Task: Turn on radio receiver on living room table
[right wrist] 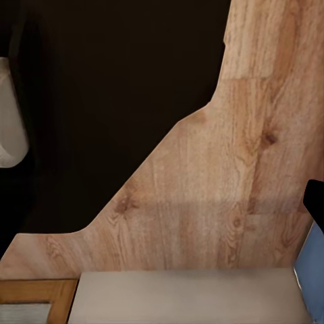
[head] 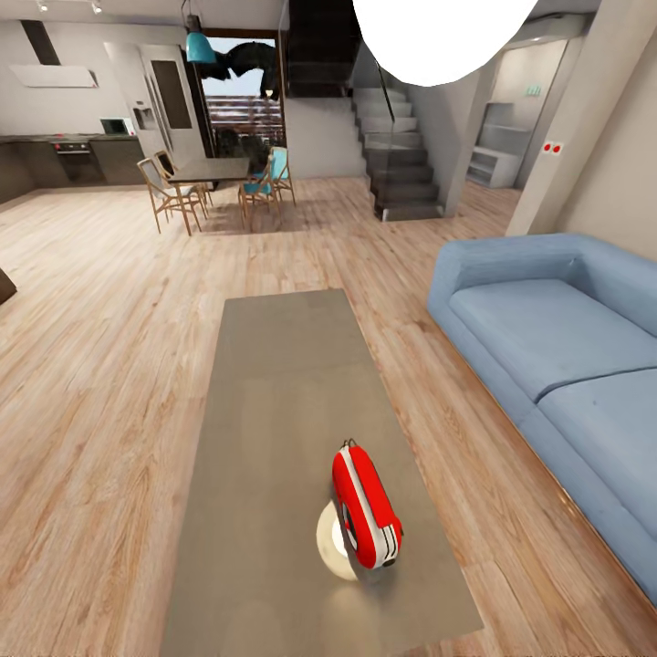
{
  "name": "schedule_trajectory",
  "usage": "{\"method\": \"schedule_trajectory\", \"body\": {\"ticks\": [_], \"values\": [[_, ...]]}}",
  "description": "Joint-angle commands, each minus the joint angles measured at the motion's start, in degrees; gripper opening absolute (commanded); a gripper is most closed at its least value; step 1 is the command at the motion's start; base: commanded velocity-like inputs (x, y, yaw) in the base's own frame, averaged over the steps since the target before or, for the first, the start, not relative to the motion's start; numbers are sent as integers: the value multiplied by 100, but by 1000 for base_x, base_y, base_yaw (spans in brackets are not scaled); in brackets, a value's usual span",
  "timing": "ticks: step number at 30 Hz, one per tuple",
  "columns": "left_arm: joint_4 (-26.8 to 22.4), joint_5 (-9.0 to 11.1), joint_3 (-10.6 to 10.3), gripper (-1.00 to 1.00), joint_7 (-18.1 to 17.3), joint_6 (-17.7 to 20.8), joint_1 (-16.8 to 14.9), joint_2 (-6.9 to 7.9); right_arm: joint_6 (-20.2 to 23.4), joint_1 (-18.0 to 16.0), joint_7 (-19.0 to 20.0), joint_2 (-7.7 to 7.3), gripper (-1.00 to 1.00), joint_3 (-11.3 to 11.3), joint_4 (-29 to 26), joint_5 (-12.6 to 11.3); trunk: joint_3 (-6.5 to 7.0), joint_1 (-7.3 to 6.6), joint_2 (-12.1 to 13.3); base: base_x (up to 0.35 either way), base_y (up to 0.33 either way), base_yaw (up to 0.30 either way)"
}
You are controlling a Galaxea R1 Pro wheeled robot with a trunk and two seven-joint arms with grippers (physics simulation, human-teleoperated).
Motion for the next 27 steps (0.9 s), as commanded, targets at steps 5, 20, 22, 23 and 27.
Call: {"method": "schedule_trajectory", "body": {"ticks": [5, 20, 22, 23, 27], "values": [[0, 0, 0, 100, 0, 0, 0, 0, -4, 0, 0, -2, 100, 10, 0, 4, -42, 0, 0, 0, 0, 0], [0, 1, 2, 100, 0, 0, 0, 0, -4, 0, 0, -4, 100, 10, 0, 4, -182, 0, 0, 0, 0, 0], [0, 0, 3, 100, 0, 0, 3, 0, -4, 0, 0, -4, 100, 10, 0, 4, -201, 0, 0, 0, 0, 0], [0, 0, 2, 100, 0, 0, 2, 0, -4, 0, 0, -5, 100, 10, 0, 4, -210, 0, 0, 0, 0, 0], [0, 1, 1, 100, 0, 0, 2, 0, -4, 0, 0, -5, 100, 10, 0, 4, -247, 0, 0, 0, 0, 0]]}}
